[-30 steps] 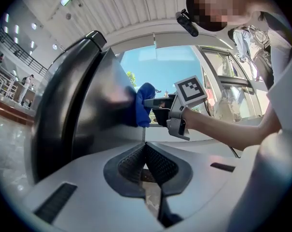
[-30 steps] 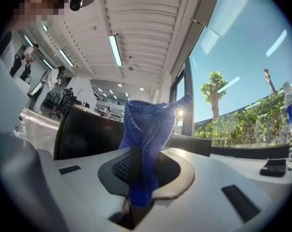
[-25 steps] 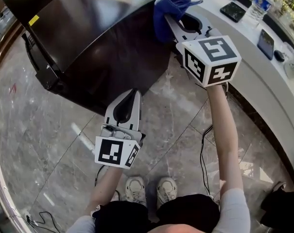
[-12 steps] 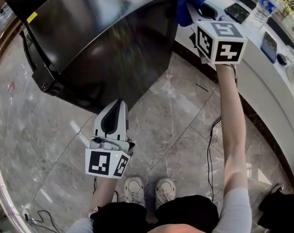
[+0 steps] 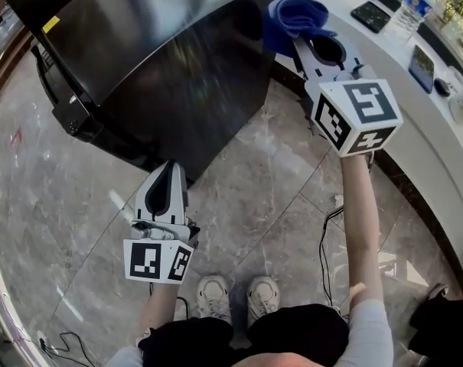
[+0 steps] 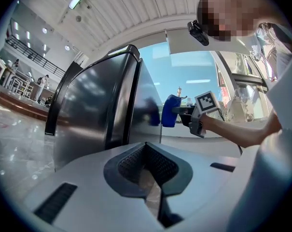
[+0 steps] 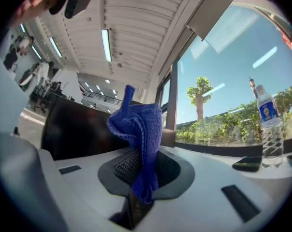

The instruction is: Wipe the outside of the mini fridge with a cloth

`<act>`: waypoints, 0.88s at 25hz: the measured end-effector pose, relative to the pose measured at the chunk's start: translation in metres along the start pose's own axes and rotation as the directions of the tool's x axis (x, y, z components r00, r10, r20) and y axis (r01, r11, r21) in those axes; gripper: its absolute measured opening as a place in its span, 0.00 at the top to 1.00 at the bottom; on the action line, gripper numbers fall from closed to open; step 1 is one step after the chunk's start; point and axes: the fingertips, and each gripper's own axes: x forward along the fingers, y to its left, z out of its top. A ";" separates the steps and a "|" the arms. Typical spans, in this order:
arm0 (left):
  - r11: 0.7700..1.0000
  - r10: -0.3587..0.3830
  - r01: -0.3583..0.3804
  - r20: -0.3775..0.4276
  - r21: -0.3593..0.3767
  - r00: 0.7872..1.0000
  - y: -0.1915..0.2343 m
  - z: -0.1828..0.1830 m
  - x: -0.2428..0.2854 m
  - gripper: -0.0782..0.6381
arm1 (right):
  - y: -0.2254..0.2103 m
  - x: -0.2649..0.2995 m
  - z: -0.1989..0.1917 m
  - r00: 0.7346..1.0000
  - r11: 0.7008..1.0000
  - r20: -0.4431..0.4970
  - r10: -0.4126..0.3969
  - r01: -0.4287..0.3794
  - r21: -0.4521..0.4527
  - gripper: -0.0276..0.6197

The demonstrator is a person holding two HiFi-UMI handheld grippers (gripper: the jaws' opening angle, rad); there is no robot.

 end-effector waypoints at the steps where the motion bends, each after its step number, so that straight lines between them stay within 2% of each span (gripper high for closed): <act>1: 1.000 0.003 -0.003 0.000 0.003 1.000 0.000 0.000 -0.002 0.88 | 0.020 -0.009 0.002 0.999 0.999 0.009 0.053 -0.053 0.006 0.85; 5: 1.000 0.018 -0.018 0.003 0.007 1.000 -0.001 0.000 -0.008 0.88 | 0.104 -0.042 0.008 0.965 0.964 0.024 0.262 -0.263 0.046 0.85; 10: 0.998 0.038 -0.039 0.034 0.039 0.999 0.004 0.008 -0.011 0.88 | 0.197 -0.048 0.009 0.877 0.873 0.018 0.479 -0.479 0.094 0.85; 15: 0.995 0.076 -0.078 0.029 0.064 0.997 0.014 0.005 -0.026 0.88 | 0.244 -0.043 0.027 0.835 0.828 0.085 0.544 -0.551 0.103 0.85; 19: 0.994 0.092 -0.093 0.019 0.052 0.996 0.021 -0.001 -0.029 0.88 | 0.268 -0.040 0.029 0.792 0.782 0.083 0.605 -0.610 0.129 0.85; 22: 0.995 0.083 -0.083 0.013 0.052 0.996 0.019 -0.004 -0.027 0.88 | 0.277 -0.039 0.027 0.781 0.774 0.073 0.621 -0.625 0.105 0.85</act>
